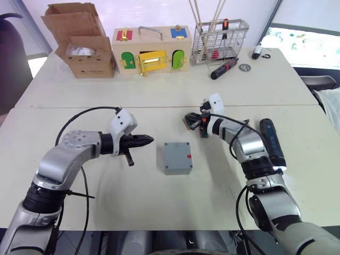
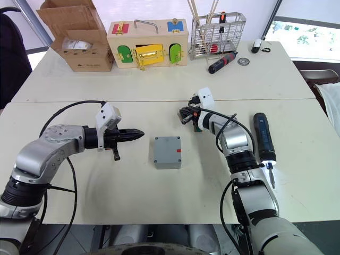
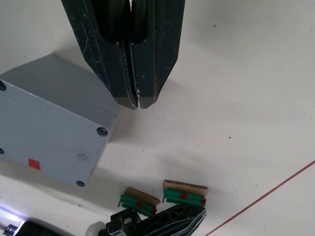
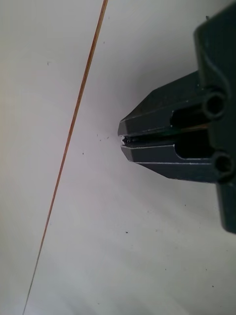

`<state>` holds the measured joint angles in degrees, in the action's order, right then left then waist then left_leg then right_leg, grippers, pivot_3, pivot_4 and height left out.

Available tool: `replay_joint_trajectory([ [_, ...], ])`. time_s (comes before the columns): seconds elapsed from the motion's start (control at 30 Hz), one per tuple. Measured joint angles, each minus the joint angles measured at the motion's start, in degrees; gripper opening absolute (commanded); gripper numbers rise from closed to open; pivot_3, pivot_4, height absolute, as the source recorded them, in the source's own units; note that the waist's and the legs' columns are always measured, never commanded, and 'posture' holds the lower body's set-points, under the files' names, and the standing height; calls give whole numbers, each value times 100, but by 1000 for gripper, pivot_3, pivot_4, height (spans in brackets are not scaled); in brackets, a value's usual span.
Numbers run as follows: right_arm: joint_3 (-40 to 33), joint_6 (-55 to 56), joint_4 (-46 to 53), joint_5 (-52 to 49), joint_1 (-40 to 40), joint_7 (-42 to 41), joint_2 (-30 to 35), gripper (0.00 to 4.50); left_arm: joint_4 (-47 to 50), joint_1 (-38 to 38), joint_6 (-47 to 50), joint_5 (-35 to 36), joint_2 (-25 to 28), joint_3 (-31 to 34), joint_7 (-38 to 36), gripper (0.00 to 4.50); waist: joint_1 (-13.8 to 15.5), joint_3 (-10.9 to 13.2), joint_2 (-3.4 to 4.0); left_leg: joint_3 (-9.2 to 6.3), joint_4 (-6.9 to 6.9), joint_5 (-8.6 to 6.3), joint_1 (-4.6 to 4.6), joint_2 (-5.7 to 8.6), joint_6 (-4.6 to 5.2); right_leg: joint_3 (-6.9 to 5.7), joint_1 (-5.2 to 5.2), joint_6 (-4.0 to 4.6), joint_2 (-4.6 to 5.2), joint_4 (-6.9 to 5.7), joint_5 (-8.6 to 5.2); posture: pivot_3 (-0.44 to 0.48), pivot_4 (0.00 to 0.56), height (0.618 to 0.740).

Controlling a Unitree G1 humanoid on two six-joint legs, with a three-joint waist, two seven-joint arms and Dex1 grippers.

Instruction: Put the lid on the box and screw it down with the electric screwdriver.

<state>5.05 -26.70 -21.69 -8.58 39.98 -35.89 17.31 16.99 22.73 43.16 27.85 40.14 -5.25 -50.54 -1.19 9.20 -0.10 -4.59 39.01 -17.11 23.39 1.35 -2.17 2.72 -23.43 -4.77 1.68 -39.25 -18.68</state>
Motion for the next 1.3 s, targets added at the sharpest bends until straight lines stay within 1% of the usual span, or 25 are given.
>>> replay_joint_trajectory([
  [0.23,-18,-31,58,-5,0,22,14,56,0,1,3,-3,0,-1,-2,0,0,0,0,0,0,0,0,0,0,0,0,0,0,0,0,0,150,740],
  [0.57,-162,-356,693,-153,-1,17,168,56,-4,7,1,-39,-58,-71,-8,0,3,0,0,0,0,0,0,0,0,0,0,0,1,0,0,0,150,740],
  [0.67,-235,-633,1353,-305,-28,-45,341,56,-5,16,-1,-38,-63,-70,-33,0,9,0,1,0,0,0,0,0,0,0,0,0,1,0,0,0,150,740],
  [0.77,-388,-1009,2444,-655,-277,-259,687,56,7,22,-4,-28,41,-69,-171,0,31,0,0,-4,-2,-1,2,0,2,-1,1,0,2,2,0,0,150,740],
  [0.83,-434,-1272,3212,-924,-634,-513,1039,56,78,42,1,18,187,-65,-336,0,39,0,0,-4,-2,-11,3,0,19,-2,3,0,3,4,0,0,150,740],
  [0.93,-409,-1633,4243,-1259,-1413,-902,1682,56,364,66,25,179,492,-55,-681,0,52,0,0,-5,-1,-22,4,1,38,-2,6,0,6,8,0,0,150,740],
  [1.0,-402,-1857,4721,-1437,-1767,-982,1845,56,507,120,26,277,609,-59,-888,0,36,0,0,-3,1,-22,1,0,39,0,6,0,4,5,0,0,150,740],
  [1.13,-363,-2046,5244,-1647,-2010,-957,1955,56,736,282,26,407,704,-75,-1135,0,20,0,0,-4,1,-21,-5,-3,38,1,9,0,-2,-1,0,0,150,740],
  [1.3,-242,-2086,5341,-1667,-2135,-762,1922,56,760,333,28,409,676,-143,-1150,0,47,0,0,-3,5,-21,-4,-1,38,1,11,0,1,1,0,0,150,740],
])
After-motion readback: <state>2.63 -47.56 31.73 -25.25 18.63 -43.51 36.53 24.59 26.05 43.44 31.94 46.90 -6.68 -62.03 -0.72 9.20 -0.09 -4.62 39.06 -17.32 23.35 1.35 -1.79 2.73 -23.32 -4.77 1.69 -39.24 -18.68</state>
